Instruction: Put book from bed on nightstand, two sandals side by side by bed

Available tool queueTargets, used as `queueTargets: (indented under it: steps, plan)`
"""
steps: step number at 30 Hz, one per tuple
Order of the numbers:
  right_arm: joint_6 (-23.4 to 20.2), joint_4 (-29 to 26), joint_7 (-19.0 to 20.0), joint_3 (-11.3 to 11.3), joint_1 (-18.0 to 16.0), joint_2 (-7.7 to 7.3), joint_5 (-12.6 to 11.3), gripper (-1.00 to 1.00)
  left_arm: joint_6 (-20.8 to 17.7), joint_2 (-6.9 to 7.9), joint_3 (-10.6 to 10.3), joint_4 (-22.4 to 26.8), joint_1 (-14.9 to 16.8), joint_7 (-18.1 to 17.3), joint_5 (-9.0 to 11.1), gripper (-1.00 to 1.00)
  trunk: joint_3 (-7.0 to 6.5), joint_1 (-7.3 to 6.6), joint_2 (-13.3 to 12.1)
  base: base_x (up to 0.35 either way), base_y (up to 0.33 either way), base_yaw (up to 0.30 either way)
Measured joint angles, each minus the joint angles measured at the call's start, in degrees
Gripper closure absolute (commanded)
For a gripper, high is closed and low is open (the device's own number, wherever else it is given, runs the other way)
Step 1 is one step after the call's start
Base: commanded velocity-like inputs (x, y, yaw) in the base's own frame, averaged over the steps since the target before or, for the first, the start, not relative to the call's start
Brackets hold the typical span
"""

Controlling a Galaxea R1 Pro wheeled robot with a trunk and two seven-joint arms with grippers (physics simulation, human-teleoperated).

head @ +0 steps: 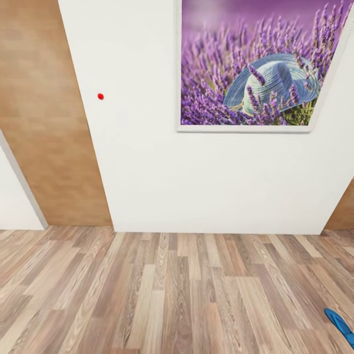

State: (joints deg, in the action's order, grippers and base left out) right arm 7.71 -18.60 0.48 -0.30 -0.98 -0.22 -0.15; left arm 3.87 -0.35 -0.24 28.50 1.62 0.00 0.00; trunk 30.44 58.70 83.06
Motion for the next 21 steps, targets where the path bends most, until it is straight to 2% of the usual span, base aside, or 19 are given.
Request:
queueTargets:
  steps: [4, 14, 21]
  plan:
    - [0.00, 0.01, 0.00, 0.03, 0.00, 0.03, -0.01, -1.00, 0.00, 0.00, 0.00, 0.01, 0.00, 0.00, 0.00, -1.00, 0.05, 0.00, 0.00, 0.290, 0.000, -0.148]
    - [0.01, 0.01, 0.00, 0.02, -0.02, 0.03, 0.01, -1.00, 0.00, 0.00, 0.00, 0.01, -0.01, 0.00, 0.00, -1.00, 0.06, 0.00, 0.00, 0.289, 0.000, -0.029]
    - [0.00, 0.00, 0.00, -0.01, 0.02, -0.06, -0.01, -1.00, 0.00, 0.00, 0.00, 0.00, -0.01, 0.00, 0.00, -1.00, 0.07, 0.00, 0.00, 0.289, 0.000, -0.228]
